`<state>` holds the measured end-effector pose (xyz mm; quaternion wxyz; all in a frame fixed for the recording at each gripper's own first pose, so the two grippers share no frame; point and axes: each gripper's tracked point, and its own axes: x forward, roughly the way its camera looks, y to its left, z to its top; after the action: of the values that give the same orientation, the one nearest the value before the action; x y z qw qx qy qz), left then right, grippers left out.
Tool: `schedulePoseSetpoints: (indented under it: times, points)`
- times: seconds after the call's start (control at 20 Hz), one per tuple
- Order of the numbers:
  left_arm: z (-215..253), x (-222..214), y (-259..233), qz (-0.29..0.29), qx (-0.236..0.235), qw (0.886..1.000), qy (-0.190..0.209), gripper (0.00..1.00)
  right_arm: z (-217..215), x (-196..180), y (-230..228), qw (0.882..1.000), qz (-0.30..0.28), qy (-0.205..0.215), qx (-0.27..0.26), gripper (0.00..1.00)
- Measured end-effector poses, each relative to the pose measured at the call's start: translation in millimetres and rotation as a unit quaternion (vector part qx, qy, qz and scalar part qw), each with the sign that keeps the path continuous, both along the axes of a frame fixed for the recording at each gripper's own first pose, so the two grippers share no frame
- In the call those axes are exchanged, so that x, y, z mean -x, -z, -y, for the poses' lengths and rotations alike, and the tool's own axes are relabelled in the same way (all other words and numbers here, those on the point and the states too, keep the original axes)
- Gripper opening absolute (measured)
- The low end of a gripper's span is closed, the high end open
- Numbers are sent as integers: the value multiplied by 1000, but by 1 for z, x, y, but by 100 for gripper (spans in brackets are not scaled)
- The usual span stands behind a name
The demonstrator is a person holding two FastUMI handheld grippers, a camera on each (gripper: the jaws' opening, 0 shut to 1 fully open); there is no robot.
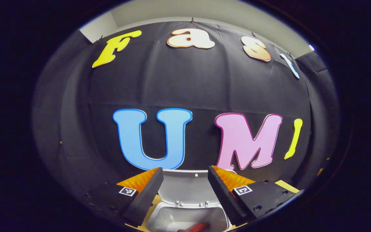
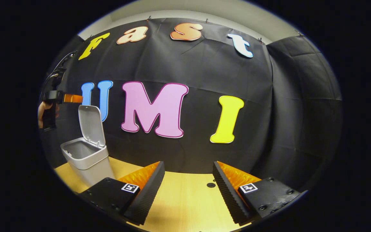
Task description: Press the lid of the desktop garbage bin to open it, pick up the crumpled paper on the desktop and throw it into the bin, then pick up the pop can on the desktop and drop it into the bin, and finally close the garbage bin lid.
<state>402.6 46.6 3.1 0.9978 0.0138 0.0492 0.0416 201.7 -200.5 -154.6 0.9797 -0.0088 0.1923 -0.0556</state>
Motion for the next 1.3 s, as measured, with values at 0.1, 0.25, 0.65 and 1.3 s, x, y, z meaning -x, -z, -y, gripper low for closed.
schedulePoseSetpoints:
  times: [0.1, 0.25, 0.65, 1.3]
  points:
    - [4, -15, -6, -3, -2, 1000, 14, 94, -5, -1, 7, 1000, -8, -9, 6, 96]
    - [3, -45, 3, -15, -14, 999, 24, 94, -2, 2, 25, 999, -37, -15, 11, 97]
    - [13, -75, 61, -116, 2, 992, 57, 97, 7, -2, 32, 999, -44, -11, 17, 97]
    - [15, 40, 104, -193, 3, 978, 77, 98, -12, 26, 31, 999, -51, 2, 16, 97]
